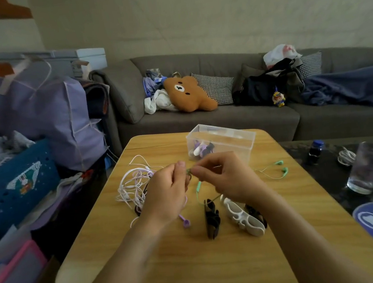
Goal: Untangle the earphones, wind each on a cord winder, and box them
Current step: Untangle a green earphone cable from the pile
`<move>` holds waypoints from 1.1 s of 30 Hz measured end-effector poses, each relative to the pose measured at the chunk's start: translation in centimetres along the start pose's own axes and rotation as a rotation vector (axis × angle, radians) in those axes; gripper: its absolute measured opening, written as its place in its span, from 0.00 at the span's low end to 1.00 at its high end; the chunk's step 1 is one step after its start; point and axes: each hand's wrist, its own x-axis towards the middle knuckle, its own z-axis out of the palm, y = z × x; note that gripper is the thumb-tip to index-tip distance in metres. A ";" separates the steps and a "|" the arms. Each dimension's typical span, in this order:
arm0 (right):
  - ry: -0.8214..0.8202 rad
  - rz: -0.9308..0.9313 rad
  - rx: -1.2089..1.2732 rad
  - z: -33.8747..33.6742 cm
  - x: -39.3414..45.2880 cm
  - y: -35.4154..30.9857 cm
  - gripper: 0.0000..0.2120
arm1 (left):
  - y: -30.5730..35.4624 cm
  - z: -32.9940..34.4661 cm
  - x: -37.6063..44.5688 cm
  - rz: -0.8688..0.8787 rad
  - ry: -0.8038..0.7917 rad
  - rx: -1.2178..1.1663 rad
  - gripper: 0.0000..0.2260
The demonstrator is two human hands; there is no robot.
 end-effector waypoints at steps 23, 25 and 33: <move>-0.001 -0.047 -0.122 0.8 -0.6 -1.5 0.14 | -0.2 -0.1 -0.1 -0.065 -0.017 -0.021 0.14; 0.052 -0.040 -0.095 0.2 -0.6 -1.4 0.14 | 0.1 0.2 -0.3 -0.015 -0.096 -0.010 0.15; 0.219 0.024 -0.009 -1.3 -0.4 -0.4 0.08 | 1.3 -0.2 0.0 -0.284 -0.228 -0.384 0.16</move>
